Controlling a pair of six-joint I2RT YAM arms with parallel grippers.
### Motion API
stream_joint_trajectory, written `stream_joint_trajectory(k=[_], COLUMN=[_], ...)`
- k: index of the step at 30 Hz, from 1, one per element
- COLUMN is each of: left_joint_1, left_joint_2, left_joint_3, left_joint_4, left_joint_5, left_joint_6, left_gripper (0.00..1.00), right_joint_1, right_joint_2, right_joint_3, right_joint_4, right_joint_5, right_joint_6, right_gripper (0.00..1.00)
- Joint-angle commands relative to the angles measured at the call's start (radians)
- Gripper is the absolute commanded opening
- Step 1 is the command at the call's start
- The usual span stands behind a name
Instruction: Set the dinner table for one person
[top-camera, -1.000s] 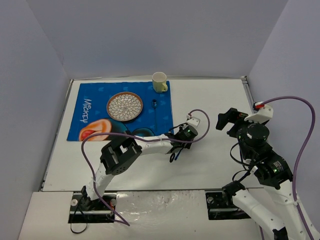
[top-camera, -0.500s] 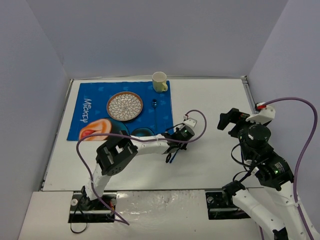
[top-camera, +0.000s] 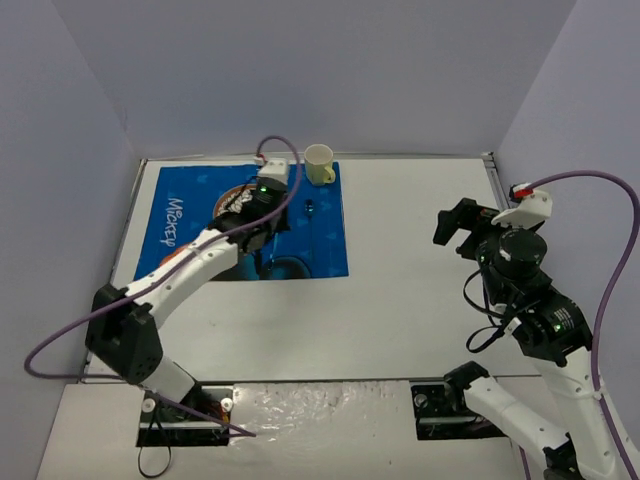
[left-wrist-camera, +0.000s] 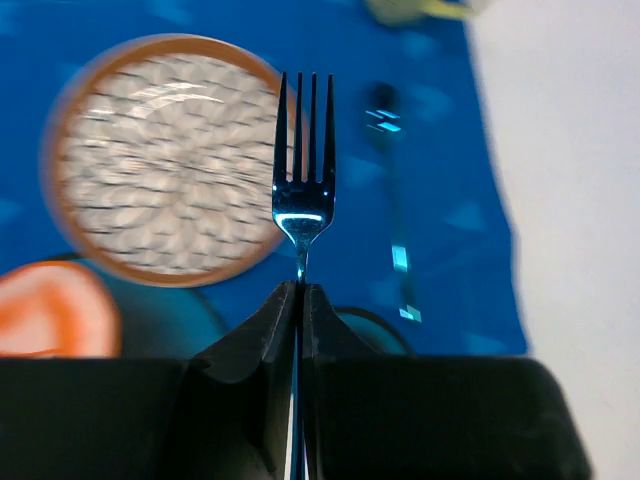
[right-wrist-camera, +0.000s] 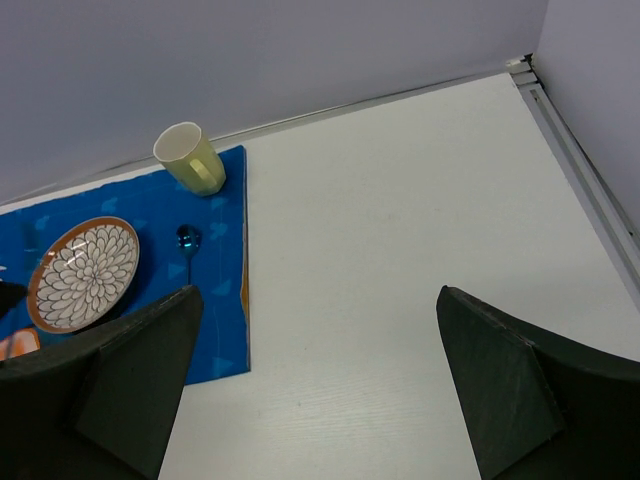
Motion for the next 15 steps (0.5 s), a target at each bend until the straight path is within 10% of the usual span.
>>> stream_joint_trajectory(k=[1, 6, 15], left_joint_1=[0.212, 0.487, 0.659], left_joint_2=[-0.053, 0.023, 0.261], left_joint_3=[-0.007, 0.018, 0.141], left_joint_4=[-0.042, 0.049, 0.127], left_joint_5=[0.073, 0.227, 0.343], left_joint_6=[0.156, 0.297, 0.39], left_gripper=[0.0, 0.0, 0.0], right_joint_1=[0.005, 0.004, 0.004], right_joint_2=[0.06, 0.101, 0.169], right_joint_3=[0.026, 0.013, 0.025], right_joint_4=[0.084, 0.109, 0.125], right_joint_5=[-0.04, -0.07, -0.1], right_joint_6=[-0.027, -0.038, -0.079], right_gripper=[1.0, 1.0, 1.0])
